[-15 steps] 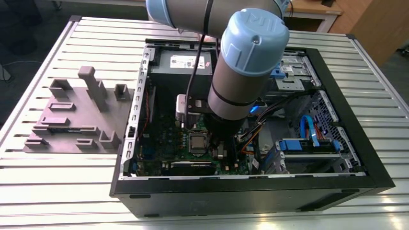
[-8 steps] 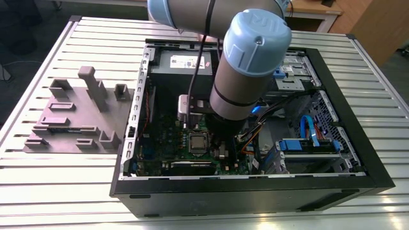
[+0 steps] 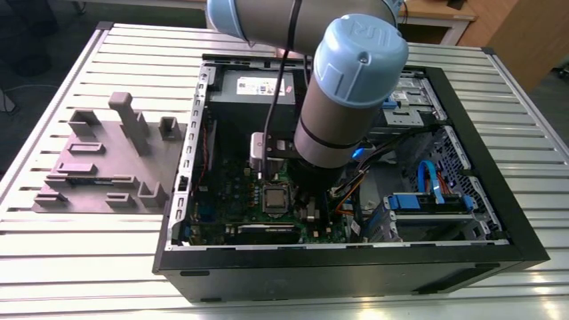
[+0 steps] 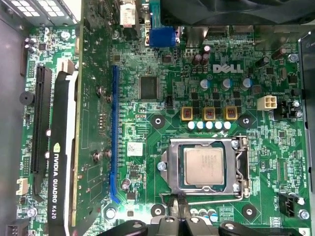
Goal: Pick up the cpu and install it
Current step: 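Install the first cpu locking lever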
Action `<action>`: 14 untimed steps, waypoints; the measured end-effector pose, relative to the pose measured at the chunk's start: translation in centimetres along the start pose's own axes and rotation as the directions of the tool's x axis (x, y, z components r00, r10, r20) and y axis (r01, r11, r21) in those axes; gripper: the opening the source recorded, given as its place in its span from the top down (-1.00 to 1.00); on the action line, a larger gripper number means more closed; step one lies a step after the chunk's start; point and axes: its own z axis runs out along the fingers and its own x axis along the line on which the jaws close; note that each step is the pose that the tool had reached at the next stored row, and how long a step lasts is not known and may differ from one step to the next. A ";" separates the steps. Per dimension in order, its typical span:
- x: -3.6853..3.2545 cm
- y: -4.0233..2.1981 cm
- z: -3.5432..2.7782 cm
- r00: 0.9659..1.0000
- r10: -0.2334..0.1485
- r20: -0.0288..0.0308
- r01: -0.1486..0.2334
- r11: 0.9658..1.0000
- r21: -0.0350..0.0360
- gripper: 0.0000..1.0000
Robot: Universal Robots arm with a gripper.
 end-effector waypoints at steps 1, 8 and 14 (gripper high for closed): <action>0.00 -0.02 0.04 1.000 0.000 0.000 0.000 1.000 0.000 0.79; -0.01 -0.05 0.29 1.000 0.000 0.000 0.000 1.000 0.000 0.79; -0.03 0.00 -0.55 1.000 0.000 0.001 0.000 1.000 0.000 0.79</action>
